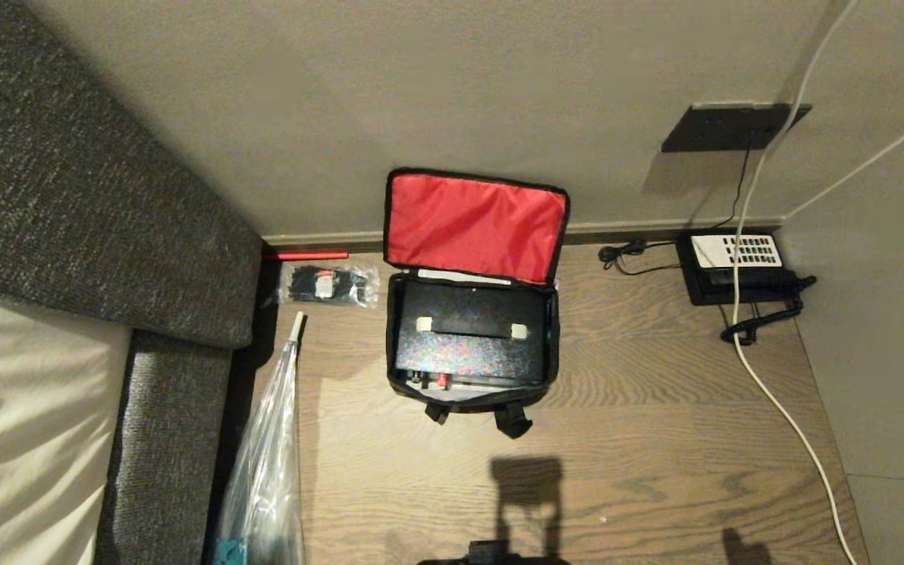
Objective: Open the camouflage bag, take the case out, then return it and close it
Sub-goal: Grip the handle
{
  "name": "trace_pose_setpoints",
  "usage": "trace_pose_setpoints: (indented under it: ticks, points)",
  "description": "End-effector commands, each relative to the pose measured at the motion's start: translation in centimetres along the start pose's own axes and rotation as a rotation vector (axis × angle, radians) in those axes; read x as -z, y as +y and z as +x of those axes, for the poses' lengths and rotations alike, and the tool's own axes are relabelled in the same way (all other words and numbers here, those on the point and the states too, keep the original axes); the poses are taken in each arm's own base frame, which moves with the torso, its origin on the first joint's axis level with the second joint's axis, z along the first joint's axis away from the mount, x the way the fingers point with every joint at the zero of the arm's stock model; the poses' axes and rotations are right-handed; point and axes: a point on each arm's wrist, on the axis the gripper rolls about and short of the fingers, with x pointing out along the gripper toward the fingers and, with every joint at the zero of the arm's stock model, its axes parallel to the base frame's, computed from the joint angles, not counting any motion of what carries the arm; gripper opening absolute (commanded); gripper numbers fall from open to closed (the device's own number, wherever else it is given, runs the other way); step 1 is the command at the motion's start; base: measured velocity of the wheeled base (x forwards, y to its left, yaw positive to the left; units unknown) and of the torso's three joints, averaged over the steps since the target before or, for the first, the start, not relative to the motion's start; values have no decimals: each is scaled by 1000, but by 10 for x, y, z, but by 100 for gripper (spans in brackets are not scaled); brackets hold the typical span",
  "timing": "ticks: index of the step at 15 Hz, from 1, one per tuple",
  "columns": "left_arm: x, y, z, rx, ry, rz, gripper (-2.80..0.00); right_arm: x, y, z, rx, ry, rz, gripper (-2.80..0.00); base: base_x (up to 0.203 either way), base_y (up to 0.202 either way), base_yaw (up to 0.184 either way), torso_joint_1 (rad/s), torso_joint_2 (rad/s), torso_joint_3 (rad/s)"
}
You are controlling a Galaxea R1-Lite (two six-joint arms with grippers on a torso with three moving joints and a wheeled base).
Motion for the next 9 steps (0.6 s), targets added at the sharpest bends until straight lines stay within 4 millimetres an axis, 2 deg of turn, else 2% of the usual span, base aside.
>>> trace_pose_setpoints:
  ticks: [1, 9]
  points:
    - [1, 0, 0, 0, 1, 0, -280, 0, 0, 0, 1, -2, 1, -280, 0, 0, 0, 0, 0, 0]
    - [1, 0, 0, 0, 2, 0, -280, -1, -1, 0, 20, -16, 38, -280, 0, 0, 0, 0, 0, 0]
